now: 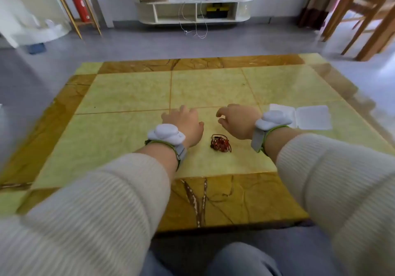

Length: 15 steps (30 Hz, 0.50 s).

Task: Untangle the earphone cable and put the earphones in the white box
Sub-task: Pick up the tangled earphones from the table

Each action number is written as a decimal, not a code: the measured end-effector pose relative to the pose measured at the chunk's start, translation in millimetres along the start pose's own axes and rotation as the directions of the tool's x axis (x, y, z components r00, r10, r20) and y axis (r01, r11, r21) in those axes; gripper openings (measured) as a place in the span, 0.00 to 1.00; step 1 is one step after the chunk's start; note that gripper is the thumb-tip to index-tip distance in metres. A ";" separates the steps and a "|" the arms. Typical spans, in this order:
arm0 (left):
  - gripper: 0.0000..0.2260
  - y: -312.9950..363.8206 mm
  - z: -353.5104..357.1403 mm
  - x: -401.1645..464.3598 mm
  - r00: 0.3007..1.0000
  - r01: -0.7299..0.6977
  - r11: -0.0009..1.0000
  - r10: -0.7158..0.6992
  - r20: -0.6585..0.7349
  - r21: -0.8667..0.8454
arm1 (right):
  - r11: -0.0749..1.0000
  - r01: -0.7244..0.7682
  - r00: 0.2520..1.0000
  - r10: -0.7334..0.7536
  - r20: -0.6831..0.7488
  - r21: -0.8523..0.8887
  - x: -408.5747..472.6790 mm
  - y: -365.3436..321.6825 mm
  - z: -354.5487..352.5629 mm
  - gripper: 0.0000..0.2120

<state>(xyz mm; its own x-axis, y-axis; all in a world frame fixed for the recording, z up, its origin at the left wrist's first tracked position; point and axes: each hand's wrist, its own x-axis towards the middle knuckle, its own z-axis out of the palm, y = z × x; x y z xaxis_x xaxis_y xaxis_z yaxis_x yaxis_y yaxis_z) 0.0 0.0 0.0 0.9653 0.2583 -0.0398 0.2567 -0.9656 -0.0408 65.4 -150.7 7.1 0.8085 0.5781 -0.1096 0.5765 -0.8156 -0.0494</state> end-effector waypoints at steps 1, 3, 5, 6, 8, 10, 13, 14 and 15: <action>0.20 2.7 2.3 -11.1 1.000 -0.009 1.000 0.009 0.018 0.013 | 1.000 -0.001 1.000 0.001 0.002 -0.014 -10.6 -0.3 3.8 0.18; 0.19 6.0 8.4 -18.5 0.999 -0.033 0.999 0.033 0.025 0.019 | 1.000 -0.006 1.000 0.006 0.007 -0.015 -19.3 0.2 9.2 0.18; 0.20 9.7 10.6 -34.0 0.998 -0.052 0.999 0.052 0.021 0.004 | 0.999 -0.012 1.000 0.012 0.006 -0.034 -36.0 -2.3 12.0 0.18; 0.20 11.8 11.5 -41.8 0.998 -0.063 0.998 0.063 0.025 -0.004 | 0.999 -0.013 1.000 0.012 -0.007 -0.036 -43.9 -3.2 12.1 0.19; 0.21 14.3 11.3 -53.5 0.996 -0.085 0.996 0.086 0.017 -0.025 | 1.000 -0.015 0.999 0.014 -0.036 -0.018 -57.3 -3.6 10.7 0.19; 0.22 15.9 10.5 -61.0 0.995 -0.095 0.994 0.097 0.030 -0.044 | 1.000 -0.022 0.999 0.022 -0.030 0.001 -64.3 -3.8 12.8 0.20; 0.22 17.0 10.8 -64.5 0.994 -0.105 0.992 0.107 0.035 -0.072 | 0.999 -0.040 0.999 0.041 -0.024 0.025 -69.4 -4.4 18.1 0.22; 0.22 16.3 11.7 -62.9 0.993 -0.104 0.991 0.108 0.044 -0.088 | 0.999 -0.046 0.999 0.046 -0.017 0.030 -68.3 -4.5 20.0 0.24; 0.22 15.3 13.4 -60.3 0.993 -0.100 0.989 0.106 0.055 -0.105 | 0.998 -0.053 0.999 0.053 -0.001 0.037 -66.8 -5.3 22.0 0.25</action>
<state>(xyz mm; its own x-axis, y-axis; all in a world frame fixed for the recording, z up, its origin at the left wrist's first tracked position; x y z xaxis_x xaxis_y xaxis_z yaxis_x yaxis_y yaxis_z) -54.9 -30.0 -11.6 0.9829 0.1553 -0.0986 0.1624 -0.9843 0.0686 5.8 -185.5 -7.2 0.8383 0.5337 -0.1111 0.5278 -0.8456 -0.0798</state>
